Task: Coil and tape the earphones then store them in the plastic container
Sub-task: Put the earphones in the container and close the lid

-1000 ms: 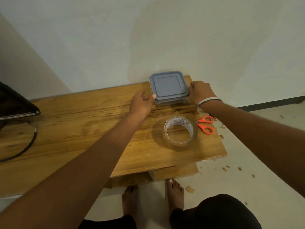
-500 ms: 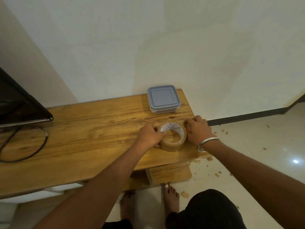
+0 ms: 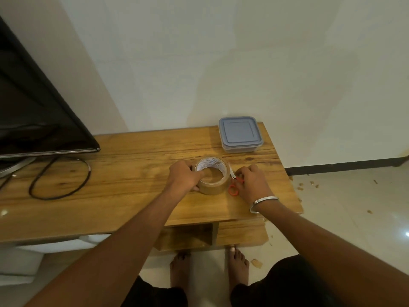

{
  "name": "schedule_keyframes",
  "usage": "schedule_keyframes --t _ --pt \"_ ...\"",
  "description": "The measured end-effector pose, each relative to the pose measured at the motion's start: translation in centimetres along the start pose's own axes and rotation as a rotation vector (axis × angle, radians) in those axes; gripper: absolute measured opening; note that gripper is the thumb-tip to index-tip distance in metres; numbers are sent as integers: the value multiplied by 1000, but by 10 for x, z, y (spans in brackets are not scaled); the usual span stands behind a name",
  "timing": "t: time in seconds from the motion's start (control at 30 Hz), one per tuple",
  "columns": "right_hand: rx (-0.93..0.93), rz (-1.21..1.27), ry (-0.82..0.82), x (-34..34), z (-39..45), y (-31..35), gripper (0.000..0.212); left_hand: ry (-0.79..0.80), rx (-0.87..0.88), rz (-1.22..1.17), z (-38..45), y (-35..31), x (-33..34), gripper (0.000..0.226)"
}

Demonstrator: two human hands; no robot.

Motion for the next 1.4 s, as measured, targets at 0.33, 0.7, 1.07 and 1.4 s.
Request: schedule_keyframes --t 0.33,0.7,1.07,1.4 --pt "-60 78 -100 19 4 37 22 -45 5 -45 1 18 -30 21" --pt "34 283 -40 -26 6 44 24 -13 68 -99 -5 -7 0 19" --pt "175 191 -202 -67 8 -21 19 13 386 161 -7 -3 59 20" --pt "259 113 -151 -70 9 -49 31 -1 461 388 -4 13 76 31"
Point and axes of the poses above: each hand's wrist, its own z-axis towards the middle knuckle, its own x-axis out of the palm, y = z × x, the point moved 1 cm from there along z, towards the middle knuckle
